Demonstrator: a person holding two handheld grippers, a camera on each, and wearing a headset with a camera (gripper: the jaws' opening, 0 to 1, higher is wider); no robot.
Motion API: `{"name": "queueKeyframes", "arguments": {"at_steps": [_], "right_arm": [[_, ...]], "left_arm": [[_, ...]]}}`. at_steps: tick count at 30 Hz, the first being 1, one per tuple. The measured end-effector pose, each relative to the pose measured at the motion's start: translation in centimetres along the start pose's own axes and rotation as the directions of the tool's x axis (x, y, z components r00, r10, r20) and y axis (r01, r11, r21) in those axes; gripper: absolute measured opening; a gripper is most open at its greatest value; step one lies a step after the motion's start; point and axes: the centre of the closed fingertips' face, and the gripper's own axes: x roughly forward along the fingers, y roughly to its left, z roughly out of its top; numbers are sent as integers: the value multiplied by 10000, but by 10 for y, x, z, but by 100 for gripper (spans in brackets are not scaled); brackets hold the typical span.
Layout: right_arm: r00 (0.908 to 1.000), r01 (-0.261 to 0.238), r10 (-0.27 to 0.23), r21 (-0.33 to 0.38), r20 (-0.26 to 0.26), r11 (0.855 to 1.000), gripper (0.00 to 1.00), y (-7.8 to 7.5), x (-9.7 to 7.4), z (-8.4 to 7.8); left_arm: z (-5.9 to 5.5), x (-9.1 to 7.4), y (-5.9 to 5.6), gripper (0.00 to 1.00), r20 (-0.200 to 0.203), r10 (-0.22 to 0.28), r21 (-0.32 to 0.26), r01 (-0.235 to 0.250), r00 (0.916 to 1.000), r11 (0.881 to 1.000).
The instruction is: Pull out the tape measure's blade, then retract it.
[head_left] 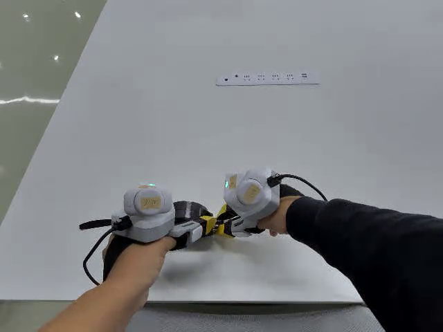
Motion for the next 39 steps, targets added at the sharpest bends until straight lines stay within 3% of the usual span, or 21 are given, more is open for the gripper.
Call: {"name": "queueKeyframes", "arguments": {"at_steps": [18,39], "right_arm": [[9999,73,-74,89,129,9999,11,0,-6,-3],[10000,-52,51,-145,-39,9999,11,1,1,4]], "left_arm": [[0,0,0,58,-9,-26,12,26,10000,10000],[0,0,0,58,-38,-56,22,56,10000,10000]]}}
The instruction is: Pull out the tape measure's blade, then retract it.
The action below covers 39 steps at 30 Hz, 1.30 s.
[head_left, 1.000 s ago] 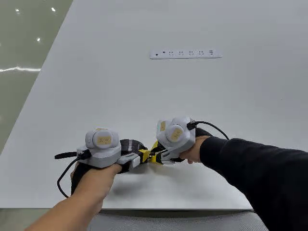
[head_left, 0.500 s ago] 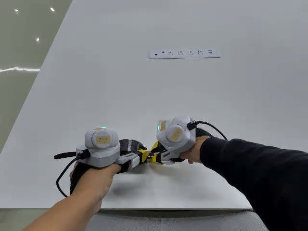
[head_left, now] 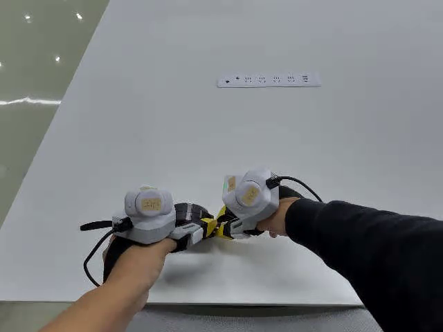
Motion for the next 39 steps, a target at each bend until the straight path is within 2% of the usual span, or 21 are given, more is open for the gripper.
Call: {"name": "queueKeyframes", "arguments": {"at_steps": [16,19,31,39], "right_arm": [[10000,50,-49,22,-50,10000,12,1,0,1],[9999,99,-101,-149,-137,9998,12,1,0,1],[9995,58,-57,24,-295,10000,12,-1,0,0],[9994,215,-214,34,-258,9998,14,-2,-2,1]], "left_arm": [[0,-1,-1,59,45,-50,5,50,10000,10000],[0,-1,-1,59,142,0,-20,0,9999,10000],[1,0,0,60,256,40,-55,-39,9997,10000],[2,-1,0,60,272,-32,-183,37,9996,9998]]}}
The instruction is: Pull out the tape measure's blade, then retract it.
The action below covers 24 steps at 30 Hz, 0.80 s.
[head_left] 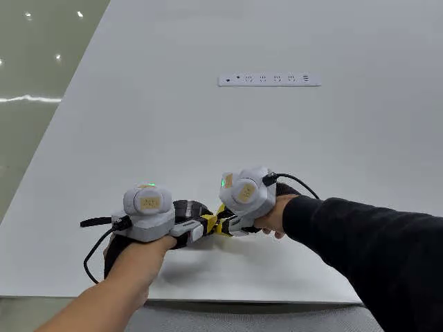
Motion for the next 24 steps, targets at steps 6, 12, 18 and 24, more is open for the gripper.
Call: {"name": "queueKeyframes", "arguments": {"at_steps": [6,12,18,24], "right_arm": [[9996,-1,-3,153,267,9999,17,-2,-6,3],[9990,9,-4,-101,441,9999,24,0,-8,6],[9990,-15,24,-209,445,9998,27,3,-12,6],[9986,109,-102,-121,517,9999,28,3,-19,6]], "left_arm": [[0,0,-1,60,-29,-22,-22,22,10000,10000],[0,-1,-1,60,-55,-81,-8,81,10000,10000],[1,-2,-1,60,-321,-281,55,283,9991,9996],[6,-8,-1,59,-231,-414,132,417,9989,9990]]}}
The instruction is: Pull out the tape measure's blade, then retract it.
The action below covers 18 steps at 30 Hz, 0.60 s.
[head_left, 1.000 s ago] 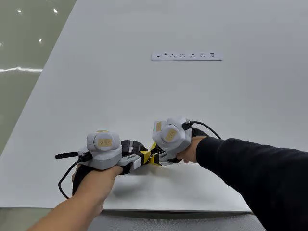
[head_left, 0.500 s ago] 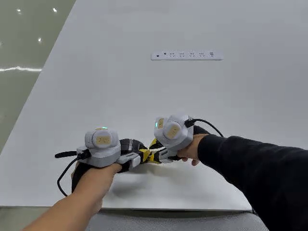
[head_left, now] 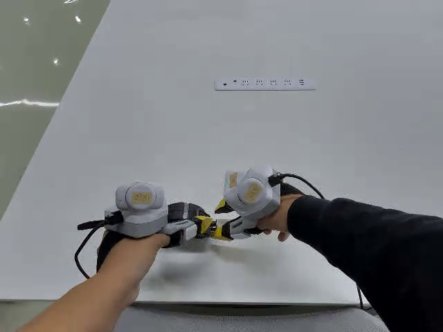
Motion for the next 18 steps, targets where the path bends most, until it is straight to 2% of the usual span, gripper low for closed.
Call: {"name": "queueKeyframes", "arguments": {"at_steps": [7,11,17,18], "right_arm": [[9999,135,-136,148,84,9998,31,1,-11,-4],[9992,274,-281,235,281,9993,32,0,-18,-3],[9985,369,-384,377,383,9986,34,1,-24,-4],[9976,459,-483,487,492,9978,34,1,-27,-3]], "left_arm": [[8,-5,6,63,60,-97,535,94,9999,9985],[11,-8,13,69,147,-163,573,155,9998,9982],[12,-12,14,73,215,-244,680,229,9995,9974],[12,-13,14,76,270,-440,748,419,9987,9963]]}}
